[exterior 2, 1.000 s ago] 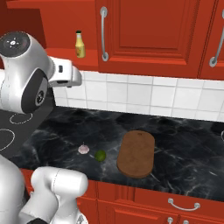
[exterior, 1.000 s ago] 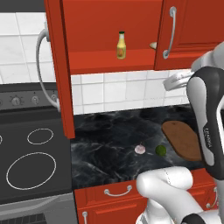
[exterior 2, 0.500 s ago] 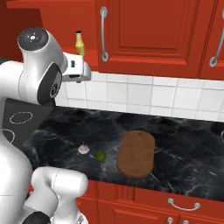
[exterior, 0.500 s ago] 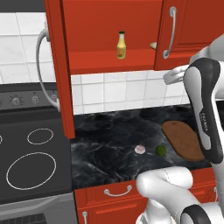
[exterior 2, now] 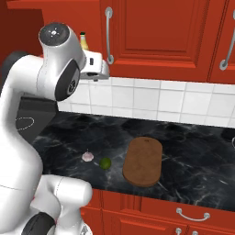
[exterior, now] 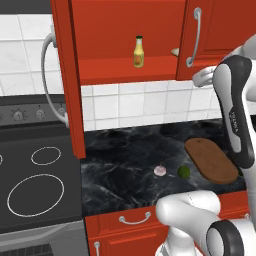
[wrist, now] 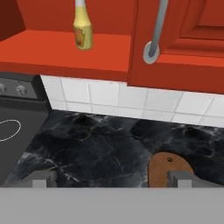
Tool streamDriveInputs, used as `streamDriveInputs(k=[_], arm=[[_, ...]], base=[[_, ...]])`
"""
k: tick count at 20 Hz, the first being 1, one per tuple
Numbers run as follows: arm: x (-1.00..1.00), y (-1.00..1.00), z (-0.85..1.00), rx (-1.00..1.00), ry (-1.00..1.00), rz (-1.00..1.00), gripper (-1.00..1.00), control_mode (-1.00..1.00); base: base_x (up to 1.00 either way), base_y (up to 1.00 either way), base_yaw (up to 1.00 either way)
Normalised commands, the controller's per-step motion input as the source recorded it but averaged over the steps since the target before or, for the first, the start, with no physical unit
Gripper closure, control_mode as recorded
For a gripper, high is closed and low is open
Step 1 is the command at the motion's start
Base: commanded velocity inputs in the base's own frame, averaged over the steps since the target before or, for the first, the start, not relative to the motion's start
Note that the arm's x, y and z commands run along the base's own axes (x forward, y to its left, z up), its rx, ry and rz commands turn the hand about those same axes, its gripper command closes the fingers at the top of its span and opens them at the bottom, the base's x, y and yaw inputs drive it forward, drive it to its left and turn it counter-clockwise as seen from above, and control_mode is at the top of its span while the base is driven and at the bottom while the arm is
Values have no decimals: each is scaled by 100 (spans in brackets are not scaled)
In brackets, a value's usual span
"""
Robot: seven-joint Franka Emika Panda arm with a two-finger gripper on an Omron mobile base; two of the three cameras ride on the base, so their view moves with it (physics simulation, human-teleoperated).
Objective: Open the cabinet. Place the bowl and condiment on the counter. Then place the lime and garlic on the cutting board.
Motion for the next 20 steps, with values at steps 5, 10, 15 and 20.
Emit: streamDriveInputs(k=[5, 10, 15, 20], arm=[[35, -5, 1, 1, 0, -11, -100, -100], [31, -2, 6, 1, 0, -9, -100, -100], [21, -8, 15, 6, -2, -5, -100, -100], [20, -6, 23, 7, -7, -1, -100, -100]], base=[[0, 0, 0], [0, 0, 0], [0, 0, 0], [0, 0, 0]])
